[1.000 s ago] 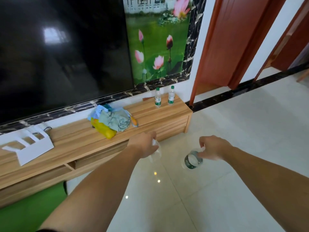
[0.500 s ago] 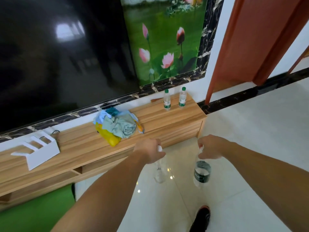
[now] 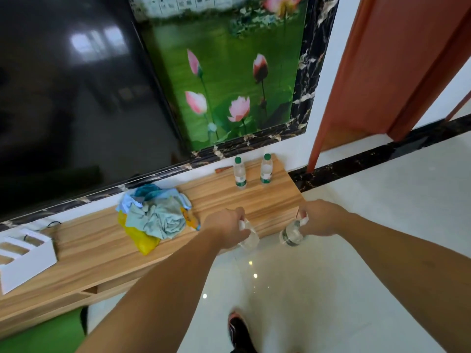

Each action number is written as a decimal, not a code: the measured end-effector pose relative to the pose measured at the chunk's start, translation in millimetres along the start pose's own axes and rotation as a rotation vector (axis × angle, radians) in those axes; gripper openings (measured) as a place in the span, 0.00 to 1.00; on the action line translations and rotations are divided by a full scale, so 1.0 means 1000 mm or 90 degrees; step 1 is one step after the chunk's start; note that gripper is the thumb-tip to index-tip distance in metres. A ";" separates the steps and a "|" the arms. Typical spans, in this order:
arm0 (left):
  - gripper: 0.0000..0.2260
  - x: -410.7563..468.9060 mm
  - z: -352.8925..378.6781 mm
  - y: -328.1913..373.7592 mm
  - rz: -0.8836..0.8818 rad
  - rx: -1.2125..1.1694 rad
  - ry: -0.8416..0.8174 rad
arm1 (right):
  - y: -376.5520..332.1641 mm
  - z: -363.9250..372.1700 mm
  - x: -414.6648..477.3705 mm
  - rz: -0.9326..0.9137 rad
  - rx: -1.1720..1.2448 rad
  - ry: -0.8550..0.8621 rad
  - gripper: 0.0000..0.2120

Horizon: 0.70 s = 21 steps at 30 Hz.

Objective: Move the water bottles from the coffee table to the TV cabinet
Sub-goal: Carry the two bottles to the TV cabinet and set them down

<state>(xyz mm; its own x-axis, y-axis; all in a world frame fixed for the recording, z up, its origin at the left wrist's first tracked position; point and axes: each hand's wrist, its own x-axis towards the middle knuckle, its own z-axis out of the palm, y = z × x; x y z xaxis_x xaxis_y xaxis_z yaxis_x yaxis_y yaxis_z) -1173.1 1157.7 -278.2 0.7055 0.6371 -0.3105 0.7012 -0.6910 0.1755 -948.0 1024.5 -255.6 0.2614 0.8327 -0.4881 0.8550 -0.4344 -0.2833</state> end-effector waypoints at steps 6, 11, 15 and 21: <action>0.18 0.089 -0.015 -0.025 0.005 -0.014 -0.029 | 0.010 -0.042 0.084 0.013 -0.028 -0.026 0.11; 0.18 0.162 -0.031 -0.060 0.030 -0.014 -0.047 | 0.012 -0.072 0.159 0.037 -0.028 -0.045 0.13; 0.17 0.203 -0.037 -0.087 0.006 -0.020 -0.076 | 0.008 -0.080 0.206 0.028 0.000 -0.040 0.11; 0.18 0.244 -0.029 -0.106 -0.032 -0.057 -0.094 | 0.012 -0.079 0.269 0.011 0.055 -0.084 0.13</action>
<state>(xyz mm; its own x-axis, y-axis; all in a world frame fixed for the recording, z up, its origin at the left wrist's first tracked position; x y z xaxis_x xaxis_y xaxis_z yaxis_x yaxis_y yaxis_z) -1072.1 1396.0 -345.4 0.6511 0.6087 -0.4534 0.7463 -0.6224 0.2361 -831.7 1270.5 -325.1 0.2099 0.7753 -0.5957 0.8081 -0.4805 -0.3407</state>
